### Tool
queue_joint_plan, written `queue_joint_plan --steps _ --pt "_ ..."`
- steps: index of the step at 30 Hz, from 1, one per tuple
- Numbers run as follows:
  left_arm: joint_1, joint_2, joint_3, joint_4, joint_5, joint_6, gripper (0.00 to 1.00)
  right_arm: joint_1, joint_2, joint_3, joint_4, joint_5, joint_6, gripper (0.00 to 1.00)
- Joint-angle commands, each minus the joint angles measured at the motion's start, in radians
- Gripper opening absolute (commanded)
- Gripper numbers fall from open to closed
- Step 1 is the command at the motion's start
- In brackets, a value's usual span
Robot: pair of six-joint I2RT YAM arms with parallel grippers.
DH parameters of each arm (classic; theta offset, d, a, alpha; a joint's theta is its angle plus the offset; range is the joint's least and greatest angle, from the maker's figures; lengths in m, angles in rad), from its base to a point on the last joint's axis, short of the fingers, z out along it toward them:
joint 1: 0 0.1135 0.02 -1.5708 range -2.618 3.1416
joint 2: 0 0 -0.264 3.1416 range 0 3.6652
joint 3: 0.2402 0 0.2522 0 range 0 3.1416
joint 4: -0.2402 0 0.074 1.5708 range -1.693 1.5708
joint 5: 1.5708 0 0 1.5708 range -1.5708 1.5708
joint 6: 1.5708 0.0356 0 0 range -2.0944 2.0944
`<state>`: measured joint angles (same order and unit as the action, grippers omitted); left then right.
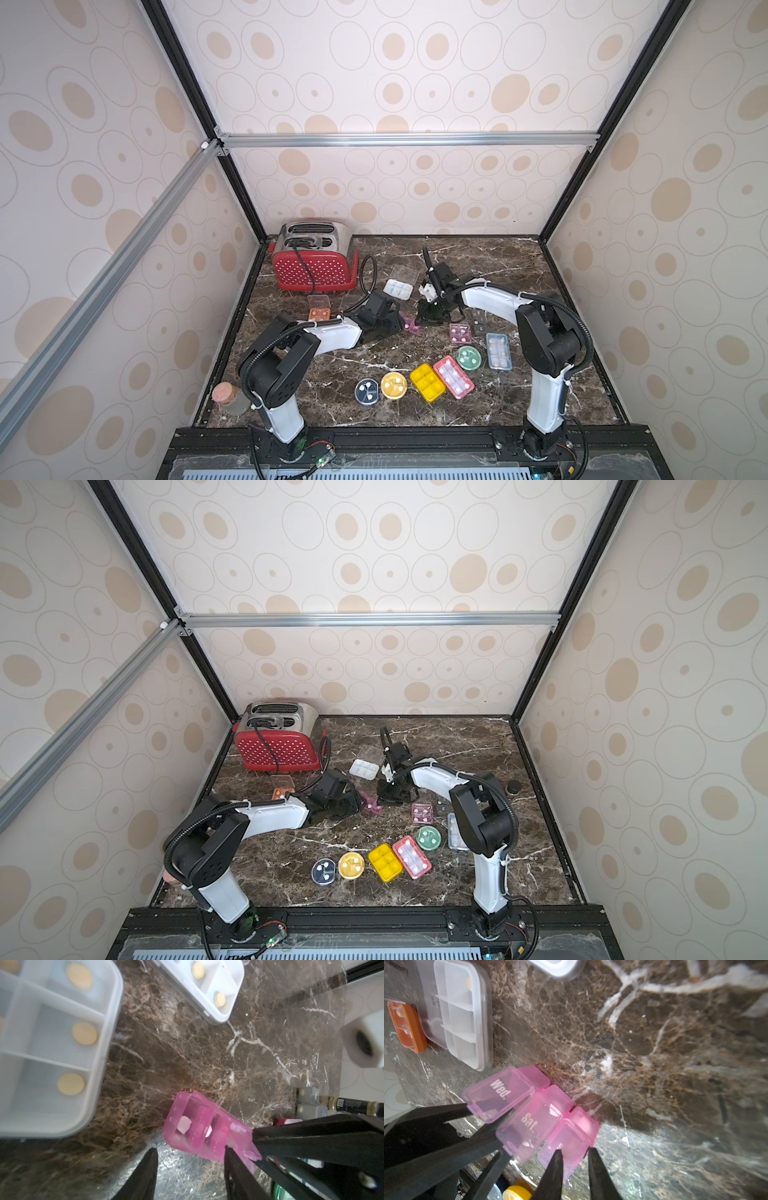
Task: Close pillboxes
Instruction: Close the lid on the pillbox.
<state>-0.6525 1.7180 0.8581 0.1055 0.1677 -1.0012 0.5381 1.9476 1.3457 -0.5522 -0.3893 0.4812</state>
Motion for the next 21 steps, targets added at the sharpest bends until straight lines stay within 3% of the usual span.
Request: queue_joint_plan --steps 1,21 --pt "-0.009 -0.021 -0.008 0.047 0.020 -0.043 0.53 0.009 0.028 0.001 -0.006 0.000 -0.012 0.24" --pt "-0.043 0.051 -0.052 0.159 0.051 -0.114 0.48 0.033 0.072 0.018 -0.023 0.035 -0.009 0.25"
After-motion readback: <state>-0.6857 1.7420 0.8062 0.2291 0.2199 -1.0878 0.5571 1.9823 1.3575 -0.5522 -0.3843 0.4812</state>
